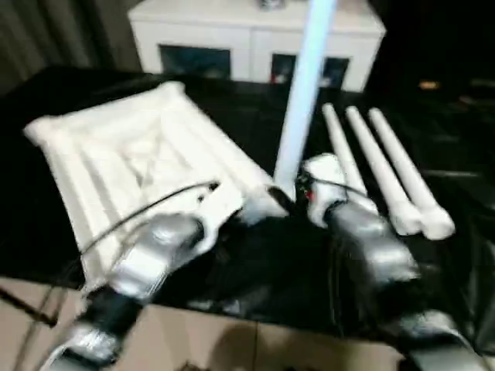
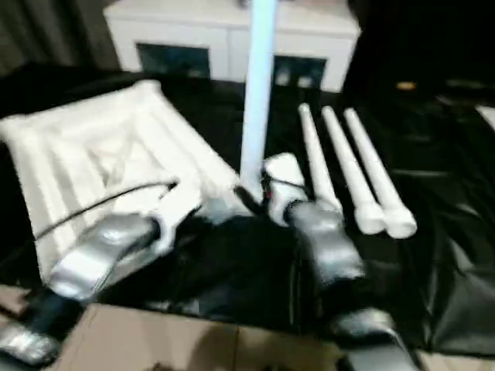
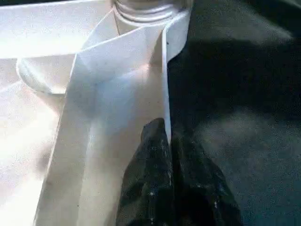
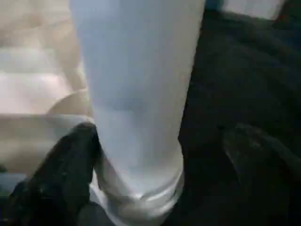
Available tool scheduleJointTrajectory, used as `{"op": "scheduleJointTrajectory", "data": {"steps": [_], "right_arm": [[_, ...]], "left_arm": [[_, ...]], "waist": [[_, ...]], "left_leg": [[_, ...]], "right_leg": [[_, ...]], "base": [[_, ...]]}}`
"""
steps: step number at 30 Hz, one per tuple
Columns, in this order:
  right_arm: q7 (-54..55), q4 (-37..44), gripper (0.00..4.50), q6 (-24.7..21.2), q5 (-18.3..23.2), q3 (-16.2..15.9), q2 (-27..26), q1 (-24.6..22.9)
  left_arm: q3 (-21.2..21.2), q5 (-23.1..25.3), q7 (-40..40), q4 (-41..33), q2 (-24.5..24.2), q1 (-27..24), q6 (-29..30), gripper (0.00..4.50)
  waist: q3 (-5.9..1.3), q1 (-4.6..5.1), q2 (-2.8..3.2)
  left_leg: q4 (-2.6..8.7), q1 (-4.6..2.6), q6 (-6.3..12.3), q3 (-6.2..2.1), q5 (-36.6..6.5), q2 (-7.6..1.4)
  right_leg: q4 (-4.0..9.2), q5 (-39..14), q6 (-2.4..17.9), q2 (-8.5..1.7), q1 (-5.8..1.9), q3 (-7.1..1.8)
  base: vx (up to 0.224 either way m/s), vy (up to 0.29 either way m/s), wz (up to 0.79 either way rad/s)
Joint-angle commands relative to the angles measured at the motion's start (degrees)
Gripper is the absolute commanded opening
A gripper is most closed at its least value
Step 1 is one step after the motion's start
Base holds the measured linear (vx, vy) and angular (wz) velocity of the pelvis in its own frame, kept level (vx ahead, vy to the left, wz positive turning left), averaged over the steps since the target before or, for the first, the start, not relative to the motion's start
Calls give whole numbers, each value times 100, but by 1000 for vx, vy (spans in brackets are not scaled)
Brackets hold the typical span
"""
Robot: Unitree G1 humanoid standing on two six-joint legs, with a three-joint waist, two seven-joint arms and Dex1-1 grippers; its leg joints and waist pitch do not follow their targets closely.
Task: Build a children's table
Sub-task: Rotate leg to tighten
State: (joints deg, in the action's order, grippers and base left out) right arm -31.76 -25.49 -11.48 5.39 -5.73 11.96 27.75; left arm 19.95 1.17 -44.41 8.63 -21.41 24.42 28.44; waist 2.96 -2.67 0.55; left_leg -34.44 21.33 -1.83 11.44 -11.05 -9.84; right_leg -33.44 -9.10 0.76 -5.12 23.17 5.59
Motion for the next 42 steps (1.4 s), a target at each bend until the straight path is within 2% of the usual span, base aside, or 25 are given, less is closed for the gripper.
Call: {"op": "scheduleJointTrajectory", "data": {"steps": [1,3,5,7,11,13,15,16,17,19,22,26,28,31,33,38,42], "right_arm": [[-621,314,445,-205,122,-129,257,-150],[-1211,445,445,-155,191,-291,552,-292],[-1449,481,445,-156,265,-335,656,-334],[-1680,530,445,-164,349,-379,755,-362],[-2131,760,445,-347,509,-447,956,-402],[-2275,748,445,-383,481,-481,1014,-373],[-2361,734,445,-383,464,-508,1045,-365],[-2394,699,429,-356,441,-517,1057,-357],[-2454,674,429,-339,438,-544,1085,-356],[-2488,659,395,-328,439,-559,1103,-356],[-2612,665,382,-341,425,-621,1167,-376],[-2741,670,337,-363,389,-658,1203,-396],[-2784,640,315,-343,359,-693,1222,-411],[-2747,606,300,-325,350,-694,1217,-413],[-2767,607,274,-335,357,-699,1216,-407],[-2868,598,264,-351,311,-765,1235,-427],[-2349,354,262,-400,251,-619,993,-374]], "left_arm": [[275,-56,-477,-200,-209,-150,-31,0],[333,-202,-836,-463,-414,-262,-49,0],[350,-284,-1004,-587,-493,-310,-45,0],[355,-336,-1128,-696,-561,-348,-29,0],[349,-438,-1356,-892,-737,-403,36,0],[344,-455,-1419,-892,-813,-405,8,0],[342,-454,-1440,-891,-841,-403,-2,0],[334,-448,-1447,-881,-855,-398,-11,0],[323,-441,-1465,-884,-868,-397,-12,0],[315,-436,-1477,-886,-873,-397,-11,0],[302,-443,-1483,-839,-892,-371,-32,0],[300,-435,-1480,-789,-907,-349,-55,0],[299,-429,-1480,-777,-911,-347,-62,0],[295,-416,-1475,-764,-913,-347,-69,0],[288,-420,-1475,-762,-913,-346,-67,0],[285,-424,-1483,-754,-924,-353,-66,0],[246,-412,-1352,-735,-853,-359,-37,0]], "waist": [[-423,-18,4],[-413,-19,-5],[-386,-28,0],[-369,-41,-9],[-323,-50,-17],[-319,-44,-41],[-315,-50,-36],[-318,-49,-48],[-324,-48,-39],[-335,-49,-43],[-346,-51,-32],[-355,-53,-44],[-351,-55,-28],[-349,-51,-41],[-349,-50,-43],[-354,-54,-42],[-353,-50,-55]], "left_leg": [[383,-83,510,-148,-608,-355],[384,-81,534,-146,-592,-362],[399,-91,462,-146,-792,-370],[418,-111,340,-154,-1049,-375],[456,-159,86,-165,-1585,-380],[457,-145,41,-168,-1621,-370],[458,-132,40,-177,-1581,-370],[456,-142,29,-176,-1591,-371],[457,-132,24,-183,-1566,-371],[454,-122,34,-184,-1480,-371],[443,-112,84,-180,-1354,-369],[433,-104,134,-176,-1273,-367],[434,-106,136,-177,-1281,-369],[436,-108,113,-179,-1340,-368],[436,-111,106,-179,-1347,-368],[432,-104,122,-180,-1283,-370],[427,-103,126,-174,-1250,-363]], "right_leg": [[206,-349,1445,-376,-290,-352],[192,-298,1533,-388,-299,-357],[227,-603,1523,-391,-291,-364],[272,-1024,1450,-394,-291,-361],[359,-1831,1207,-386,-238,-380],[371,-1959,1131,-391,-240,-387],[379,-2044,1075,-405,-242,-387],[385,-2088,1060,-401,-232,-387],[373,-2055,1067,-403,-242,-386],[357,-1939,1082,-399,-250,-384],[328,-1677,1164,-393,-260,-382],[317,-1579,1207,-393,-272,-379],[317,-1598,1219,-392,-268,-377],[330,-1708,1188,-395,-271,-376],[333,-1724,1182,-391,-268,-375],[320,-1648,1193,-392,-274,-375],[317,-1622,1217,-395,-268,-378]], "base": [[0,0,0],[0,0,0],[0,0,0],[0,0,0],[0,0,0],[0,0,0],[0,0,0],[0,0,0],[0,0,0],[0,0,0],[0,0,0],[0,0,0],[0,0,0],[0,0,0],[0,0,0],[0,0,0],[0,0,0]]}}
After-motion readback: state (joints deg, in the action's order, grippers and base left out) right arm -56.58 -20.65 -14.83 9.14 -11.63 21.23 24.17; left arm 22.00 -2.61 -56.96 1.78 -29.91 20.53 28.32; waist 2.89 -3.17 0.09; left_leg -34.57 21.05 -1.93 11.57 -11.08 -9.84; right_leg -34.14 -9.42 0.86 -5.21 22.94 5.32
